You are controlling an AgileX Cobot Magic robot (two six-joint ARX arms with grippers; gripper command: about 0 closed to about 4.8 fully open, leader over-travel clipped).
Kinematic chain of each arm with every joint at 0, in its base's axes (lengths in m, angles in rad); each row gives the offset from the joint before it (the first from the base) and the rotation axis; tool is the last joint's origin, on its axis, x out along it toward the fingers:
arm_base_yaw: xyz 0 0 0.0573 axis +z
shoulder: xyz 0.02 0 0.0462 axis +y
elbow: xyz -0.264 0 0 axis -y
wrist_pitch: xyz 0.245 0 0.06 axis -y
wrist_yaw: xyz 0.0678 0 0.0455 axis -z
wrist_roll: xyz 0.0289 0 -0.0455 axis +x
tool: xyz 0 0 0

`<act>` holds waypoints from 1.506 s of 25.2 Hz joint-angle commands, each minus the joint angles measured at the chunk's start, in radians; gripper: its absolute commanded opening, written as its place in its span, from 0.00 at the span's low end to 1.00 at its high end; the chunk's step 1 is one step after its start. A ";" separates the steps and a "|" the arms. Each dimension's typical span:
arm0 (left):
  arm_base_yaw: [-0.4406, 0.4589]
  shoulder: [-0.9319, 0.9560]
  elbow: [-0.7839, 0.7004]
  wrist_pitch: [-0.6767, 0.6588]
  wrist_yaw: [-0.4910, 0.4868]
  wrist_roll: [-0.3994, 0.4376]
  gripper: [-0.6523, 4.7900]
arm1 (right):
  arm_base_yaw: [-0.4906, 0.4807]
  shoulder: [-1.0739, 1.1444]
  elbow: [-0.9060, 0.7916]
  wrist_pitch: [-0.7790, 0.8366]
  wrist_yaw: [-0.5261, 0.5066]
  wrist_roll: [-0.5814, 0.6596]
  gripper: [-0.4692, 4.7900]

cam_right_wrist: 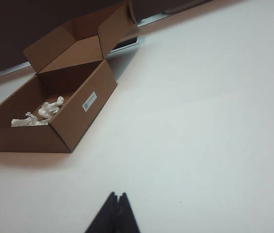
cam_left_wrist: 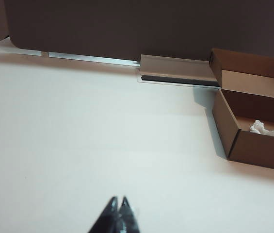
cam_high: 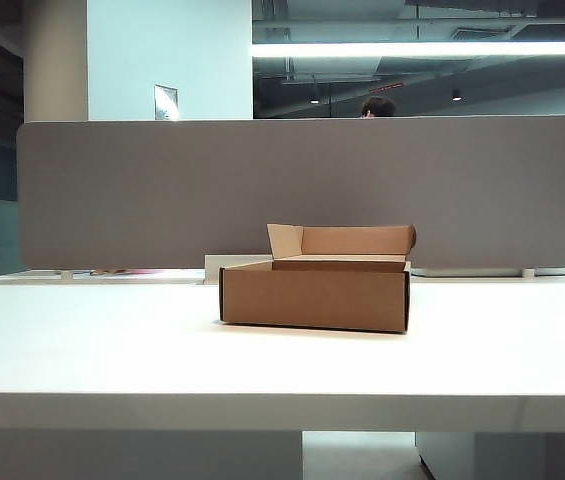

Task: Pick up all the paper balls on the table and put them in the paper box.

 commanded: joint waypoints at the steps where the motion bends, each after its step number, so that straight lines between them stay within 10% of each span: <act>1: 0.003 0.001 0.003 0.011 -0.003 0.001 0.11 | 0.000 0.001 -0.005 0.013 -0.003 -0.002 0.08; 11: 0.003 0.001 0.003 0.011 -0.003 0.001 0.11 | 0.005 -0.008 -0.006 0.014 0.038 -0.108 0.08; 16: 0.003 0.001 0.003 0.010 -0.003 0.001 0.11 | 0.085 -0.008 -0.006 0.015 0.292 -0.170 0.08; 38: 0.003 0.001 0.003 0.008 -0.003 0.001 0.11 | 0.125 -0.008 -0.006 0.032 0.289 -0.280 0.08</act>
